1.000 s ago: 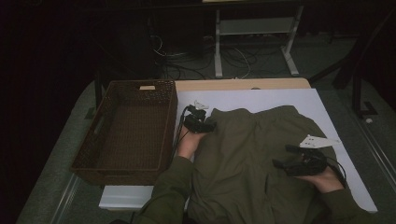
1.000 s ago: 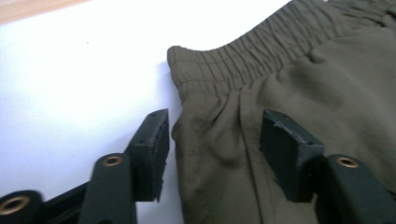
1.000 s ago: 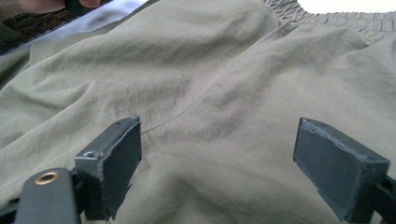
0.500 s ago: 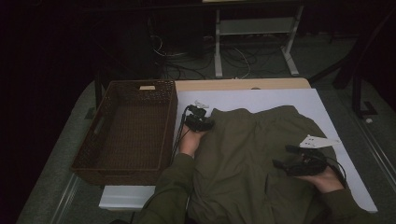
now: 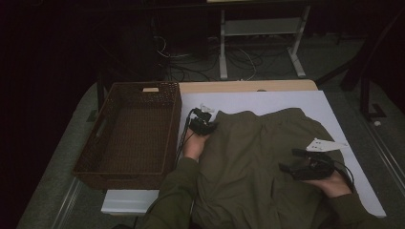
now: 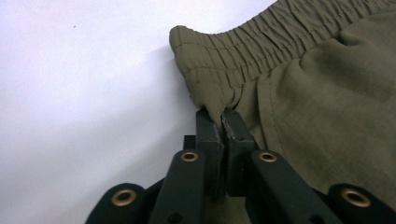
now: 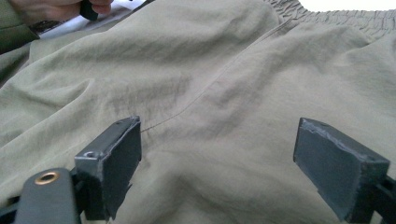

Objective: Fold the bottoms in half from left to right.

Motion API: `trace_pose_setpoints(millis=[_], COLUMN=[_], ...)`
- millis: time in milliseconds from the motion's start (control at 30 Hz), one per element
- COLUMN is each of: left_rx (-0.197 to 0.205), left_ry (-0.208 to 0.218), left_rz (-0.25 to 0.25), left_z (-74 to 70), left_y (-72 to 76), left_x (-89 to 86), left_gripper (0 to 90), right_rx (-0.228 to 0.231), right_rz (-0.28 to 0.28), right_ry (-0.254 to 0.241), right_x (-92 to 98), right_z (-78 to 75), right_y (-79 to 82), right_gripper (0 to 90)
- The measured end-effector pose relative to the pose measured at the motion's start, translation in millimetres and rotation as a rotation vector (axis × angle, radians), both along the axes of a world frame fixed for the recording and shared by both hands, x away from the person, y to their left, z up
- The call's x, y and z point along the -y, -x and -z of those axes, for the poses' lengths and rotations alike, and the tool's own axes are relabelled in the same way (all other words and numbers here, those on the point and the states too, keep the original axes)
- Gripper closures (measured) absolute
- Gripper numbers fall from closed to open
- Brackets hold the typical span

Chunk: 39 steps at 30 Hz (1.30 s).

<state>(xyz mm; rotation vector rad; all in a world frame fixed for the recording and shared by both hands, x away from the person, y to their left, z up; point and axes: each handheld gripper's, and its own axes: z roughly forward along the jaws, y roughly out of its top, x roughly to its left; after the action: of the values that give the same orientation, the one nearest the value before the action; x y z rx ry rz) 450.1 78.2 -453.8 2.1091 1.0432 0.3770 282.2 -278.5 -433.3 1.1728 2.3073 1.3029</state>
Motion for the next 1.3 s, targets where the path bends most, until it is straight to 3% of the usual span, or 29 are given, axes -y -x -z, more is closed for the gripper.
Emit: trace_pose_setpoints(millis=[67, 267, 467, 700, 800, 867, 1300], left_rx=[0.003, -0.003, 0.015, 0.046, 0.069, 0.073, 0.094], left_ry=[0.001, 0.056, 0.071, 0.062, 0.036, 0.051, 0.139], left_rz=[0.001, -0.029, -0.054, -0.108, -0.141, -0.161, -0.120], left_z=[0.1, -0.5, -5.4, -18.6, -22.6, -25.2, -45.9], left_y=[0.2, -2.1, -4.7, -9.1, -10.2, -10.8, -5.2], left_x=[-0.1, -3.7, -7.7, -10.7, -13.4, -16.6, -13.1], left_gripper=[87.9, 88.3, 88.4, 88.5, 88.5, 88.5, 88.4], right_rx=[0.002, 0.006, 0.007, 0.008, 0.007, 0.008, 0.007], right_rz=[0.000, 0.004, 0.006, 0.006, 0.008, 0.008, 0.006], right_ry=[0.001, -0.005, -0.006, -0.006, -0.007, -0.009, -0.006], right_x=[0.0, 1.5, 1.9, 1.4, 1.9, 2.4, 1.2], right_z=[0.0, -0.7, -0.9, -0.9, -1.1, -1.2, -1.1], right_y=[0.2, 0.4, 0.5, 0.5, 0.7, 0.8, 0.6], right_gripper=[15.4, 15.4, 15.4, 15.4, 15.4, 15.4, 15.4])
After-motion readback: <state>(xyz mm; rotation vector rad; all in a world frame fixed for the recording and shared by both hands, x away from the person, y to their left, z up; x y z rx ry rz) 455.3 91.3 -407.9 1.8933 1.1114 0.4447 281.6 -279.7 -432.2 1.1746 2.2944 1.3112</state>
